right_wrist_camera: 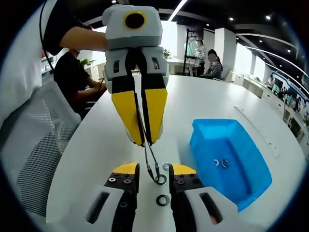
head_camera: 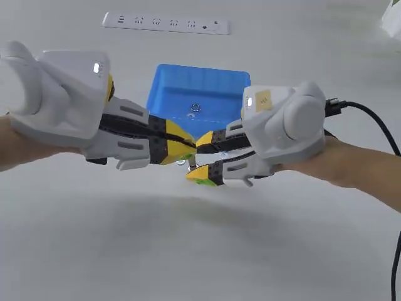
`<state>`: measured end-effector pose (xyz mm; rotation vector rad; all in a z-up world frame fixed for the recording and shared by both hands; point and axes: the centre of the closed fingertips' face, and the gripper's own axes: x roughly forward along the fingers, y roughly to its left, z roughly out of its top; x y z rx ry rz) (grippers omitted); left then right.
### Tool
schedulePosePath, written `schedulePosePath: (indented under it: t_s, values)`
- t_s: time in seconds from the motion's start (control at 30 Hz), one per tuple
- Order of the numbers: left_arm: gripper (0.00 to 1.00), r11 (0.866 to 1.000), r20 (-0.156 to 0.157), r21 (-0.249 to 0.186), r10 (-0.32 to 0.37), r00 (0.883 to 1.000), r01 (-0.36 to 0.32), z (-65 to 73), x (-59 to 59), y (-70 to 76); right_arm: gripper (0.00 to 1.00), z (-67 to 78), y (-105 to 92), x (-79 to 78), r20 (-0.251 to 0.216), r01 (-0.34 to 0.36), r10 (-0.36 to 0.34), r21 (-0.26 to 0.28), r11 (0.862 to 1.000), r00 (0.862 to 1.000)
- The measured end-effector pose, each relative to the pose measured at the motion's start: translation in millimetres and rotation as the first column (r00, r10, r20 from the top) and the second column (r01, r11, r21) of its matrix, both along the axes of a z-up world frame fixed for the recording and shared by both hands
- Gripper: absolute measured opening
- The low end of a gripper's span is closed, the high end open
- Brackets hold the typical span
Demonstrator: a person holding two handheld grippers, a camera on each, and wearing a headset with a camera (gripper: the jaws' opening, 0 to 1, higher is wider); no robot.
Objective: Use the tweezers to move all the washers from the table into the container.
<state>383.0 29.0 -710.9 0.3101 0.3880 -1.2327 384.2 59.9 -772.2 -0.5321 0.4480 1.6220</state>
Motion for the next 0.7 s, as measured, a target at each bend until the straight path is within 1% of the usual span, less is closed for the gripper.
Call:
schedulePosePath:
  t_s: [0.1,0.13,0.17,0.2,0.27,0.3,0.4,0.43,0.6,0.63,0.67,0.7]
  values:
    - [0.06,1.000,-0.002,0.000,0.000,1.000,0.000,-0.2,-0.1,-0.4,0.19,0.7,3.4,-2.6,-0.002,-0.020,0.020,0.004,1.000,1.000]
    - [0.06,1.000,-0.002,0.001,-0.001,1.000,0.001,-0.2,-0.2,-0.7,0.16,0.6,4.4,-2.9,0.002,-0.026,0.026,0.005,1.000,1.000]
    - [0.06,1.000,-0.003,0.000,-0.002,1.000,0.002,-0.3,-0.2,-1.0,0.14,-0.9,4.5,-3.1,0.021,-0.041,0.041,-0.008,0.999,0.999]
    - [0.06,1.000,-0.003,0.000,0.000,1.000,0.000,-0.4,0.2,-1.2,0.13,-2.0,4.3,-4.0,0.024,-0.049,0.049,-0.016,0.999,0.999]
    - [0.06,1.000,-0.004,0.000,-0.001,1.000,0.001,-0.5,0.5,-1.4,0.12,-2.8,3.8,-5.9,0.011,-0.055,0.055,-0.021,0.998,0.998]
    - [0.06,1.000,-0.006,0.001,-0.001,1.000,0.001,-0.8,0.7,-1.6,0.12,-2.7,3.8,-5.0,0.018,-0.055,0.055,-0.021,0.998,0.998]
    - [0.06,1.000,-0.005,0.001,-0.003,1.000,0.003,-1.0,1.0,-2.4,0.11,-2.8,3.0,-4.9,0.019,-0.057,0.058,-0.025,0.998,0.998]
    - [0.06,1.000,-0.005,0.001,-0.002,1.000,0.002,-1.1,1.4,-2.4,0.11,-2.8,2.9,-4.9,0.030,-0.064,0.064,-0.026,0.998,0.997]
    - [0.06,1.000,-0.006,0.008,-0.002,1.000,0.002,-1.0,2.2,-4.5,0.10,-3.1,1.5,-3.9,0.049,-0.073,0.074,-0.025,0.997,0.996]
    - [0.06,1.000,-0.008,0.009,-0.004,1.000,0.004,-1.2,1.9,-5.0,0.09,-3.2,1.2,-3.7,0.062,-0.078,0.080,-0.024,0.997,0.995]
    - [0.06,1.000,-0.005,0.010,0.000,1.000,0.000,-1.2,2.6,-5.5,0.09,-3.1,0.8,-3.1,0.072,-0.075,0.076,-0.022,0.997,0.995]
    - [0.07,1.000,-0.003,0.012,0.008,1.000,-0.008,-1.6,3.9,-5.7,0.09,-3.2,0.7,-2.1,0.072,-0.069,0.070,-0.020,0.997,0.995]
